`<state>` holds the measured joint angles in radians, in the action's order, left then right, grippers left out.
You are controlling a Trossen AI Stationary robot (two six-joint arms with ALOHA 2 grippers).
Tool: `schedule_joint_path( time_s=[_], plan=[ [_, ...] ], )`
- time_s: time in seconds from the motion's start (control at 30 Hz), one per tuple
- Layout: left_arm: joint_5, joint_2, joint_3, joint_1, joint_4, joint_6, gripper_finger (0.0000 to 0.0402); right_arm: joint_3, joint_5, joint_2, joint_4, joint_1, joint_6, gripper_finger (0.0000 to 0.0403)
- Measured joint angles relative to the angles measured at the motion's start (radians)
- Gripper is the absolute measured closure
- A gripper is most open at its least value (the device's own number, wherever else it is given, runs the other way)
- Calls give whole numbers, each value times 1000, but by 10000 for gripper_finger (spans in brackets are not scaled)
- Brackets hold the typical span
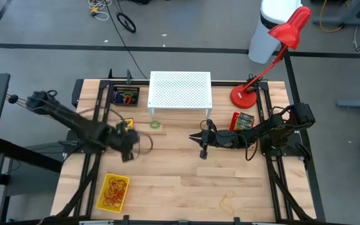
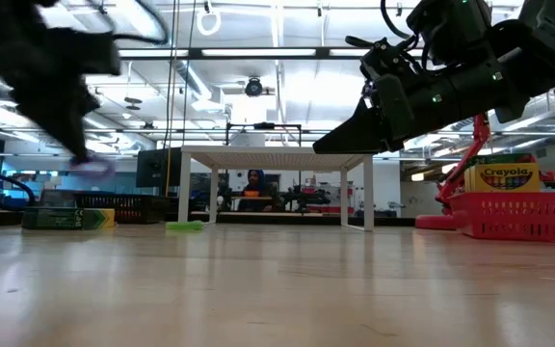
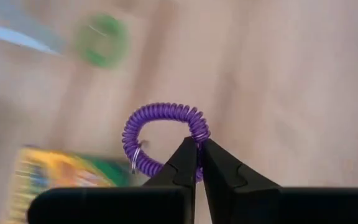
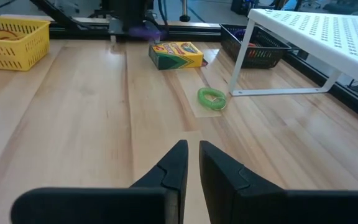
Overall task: Pick & Place Office Desk Supplies
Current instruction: Put the purple spring rubber band into the black bin
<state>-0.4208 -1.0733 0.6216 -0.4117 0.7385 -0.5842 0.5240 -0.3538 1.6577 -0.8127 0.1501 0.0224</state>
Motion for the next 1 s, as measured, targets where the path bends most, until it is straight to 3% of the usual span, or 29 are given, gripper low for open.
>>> schedule_joint_path(
  time_s=[0.17, 0.33, 0.6, 0.77, 1.0],
  plan=[
    [-111, 135, 4, 246, 14, 76, 383, 0, 0, 0, -1, 0, 24, 352],
    [-116, 174, 4, 587, -22, 243, 382, 0, -1, 0, -7, 0, 25, 352],
    [167, 94, 4, 1074, -238, 471, 382, 0, -1, 0, -15, 0, 25, 352],
    [217, -14, 3, 1230, -303, 541, 380, 0, -1, 0, -23, 0, 25, 352],
    [317, -142, 3, 1304, -401, 544, 355, 0, 0, 0, -23, 0, 25, 352]
  ],
)
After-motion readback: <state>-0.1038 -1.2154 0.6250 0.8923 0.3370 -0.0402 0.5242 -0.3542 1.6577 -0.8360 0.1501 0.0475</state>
